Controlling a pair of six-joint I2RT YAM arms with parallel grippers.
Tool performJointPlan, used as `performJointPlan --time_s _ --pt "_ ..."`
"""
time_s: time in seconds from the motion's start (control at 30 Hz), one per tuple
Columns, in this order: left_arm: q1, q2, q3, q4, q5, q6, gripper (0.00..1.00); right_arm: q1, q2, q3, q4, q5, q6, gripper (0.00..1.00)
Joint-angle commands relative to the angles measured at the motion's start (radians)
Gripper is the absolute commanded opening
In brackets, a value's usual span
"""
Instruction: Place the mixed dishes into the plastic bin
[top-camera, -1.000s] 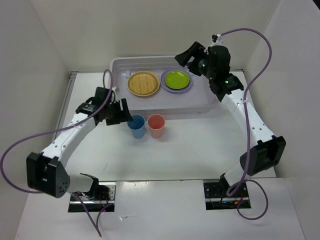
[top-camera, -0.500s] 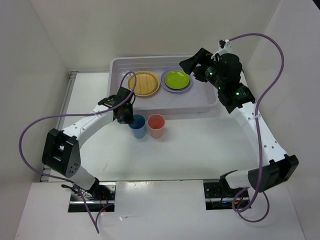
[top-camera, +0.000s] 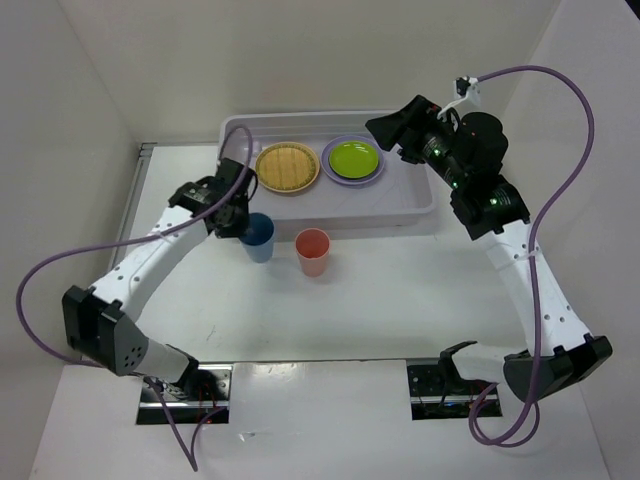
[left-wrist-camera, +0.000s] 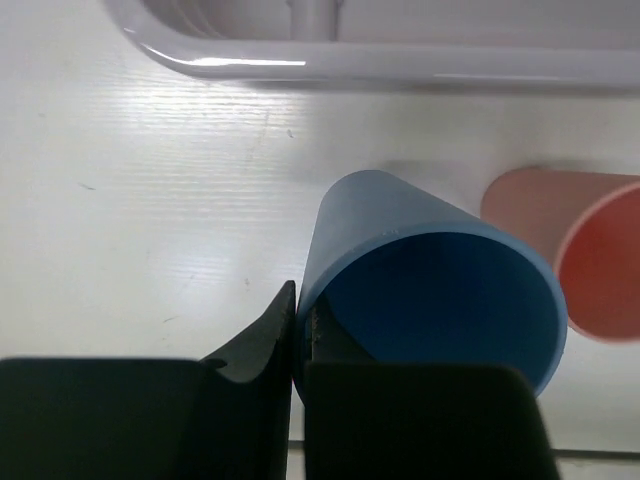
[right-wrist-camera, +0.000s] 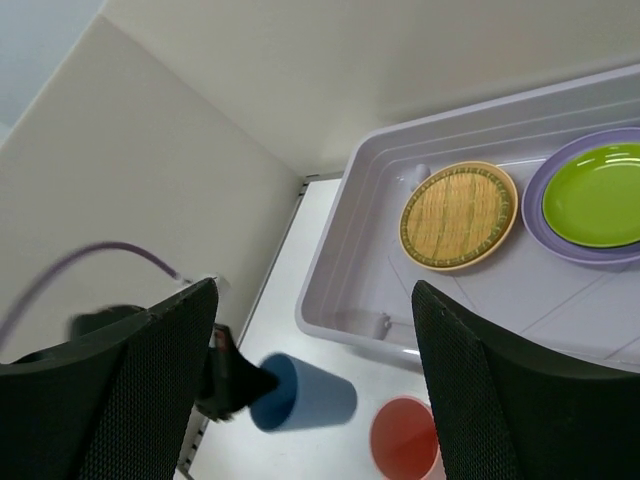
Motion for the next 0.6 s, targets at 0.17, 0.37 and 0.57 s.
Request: performJointPlan --time_s 0.17,0.37,0.57 --pt "0.085 0.042 0.399 -0.131 -0.004 0.087 0.00 0.007 -0.059 -0.053 0.027 -0.071 -0.001 0.83" --pt "0.114 0.273 0.652 -0.131 0.040 0.136 0.00 0.007 -0.101 -0.136 0.022 -0.092 -0.001 0.83" --pt "0.179 0.436 0.700 -0.079 0.071 0.155 0.00 0.029 -0.065 -0.190 -0.087 -0.092 -0.087 0.83"
